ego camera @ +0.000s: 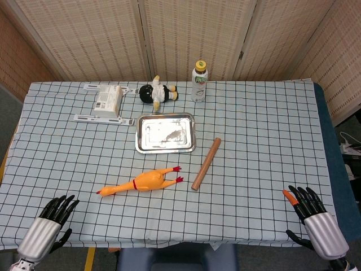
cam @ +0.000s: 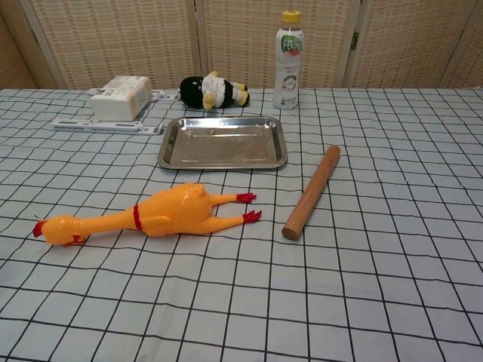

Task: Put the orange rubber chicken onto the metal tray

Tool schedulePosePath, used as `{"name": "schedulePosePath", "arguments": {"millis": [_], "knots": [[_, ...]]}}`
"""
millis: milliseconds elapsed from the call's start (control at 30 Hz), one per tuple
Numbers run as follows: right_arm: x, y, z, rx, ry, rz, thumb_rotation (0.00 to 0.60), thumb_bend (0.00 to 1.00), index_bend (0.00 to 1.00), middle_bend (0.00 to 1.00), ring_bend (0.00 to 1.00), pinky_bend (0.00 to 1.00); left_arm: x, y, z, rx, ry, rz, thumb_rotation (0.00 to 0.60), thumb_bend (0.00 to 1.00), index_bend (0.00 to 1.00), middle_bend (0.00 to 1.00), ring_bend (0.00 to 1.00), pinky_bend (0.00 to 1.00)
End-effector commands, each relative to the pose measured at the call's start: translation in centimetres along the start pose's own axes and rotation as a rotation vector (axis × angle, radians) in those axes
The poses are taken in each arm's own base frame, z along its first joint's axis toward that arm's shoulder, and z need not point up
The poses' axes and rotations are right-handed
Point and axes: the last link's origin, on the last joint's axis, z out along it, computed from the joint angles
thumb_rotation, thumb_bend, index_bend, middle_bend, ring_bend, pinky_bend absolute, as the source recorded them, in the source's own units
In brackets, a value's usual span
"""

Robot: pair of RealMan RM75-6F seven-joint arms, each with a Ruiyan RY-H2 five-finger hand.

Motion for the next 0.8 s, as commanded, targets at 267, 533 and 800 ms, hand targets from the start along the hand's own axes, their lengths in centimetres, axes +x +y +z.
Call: {"name": "schedulePosePath", "arguments": {"millis": [267,533,800], "knots": [[0.0,-0.2,0.2,0.000,0.008,0.005,0.600,0.10,0.00,0.00,0.00,0.00,-0.5,1.2,2.5,-0.077,-0.041,0.017,0.600,0.40,0.00,0.00,0.00,0.11],[-1.1,0.0,1.6,-0.023,-0.023,-0.008,0.600,0.10,0.00,0.00,0.00,0.00,-1.5,2.7,10.4,-0.074,-0.138,0.042,0.600,0.38,0.00,0.00,0.00,0.17],[-1.7,0.9,2.5,-0.071,-0.051,-0.016,0.600,0.10,0.00,0.00,0.00,0.00,-3.1,5.3,14.8,-0.116,-0.211,0.048,0.600,0.37,0.00,0.00,0.00,0.17]]}}
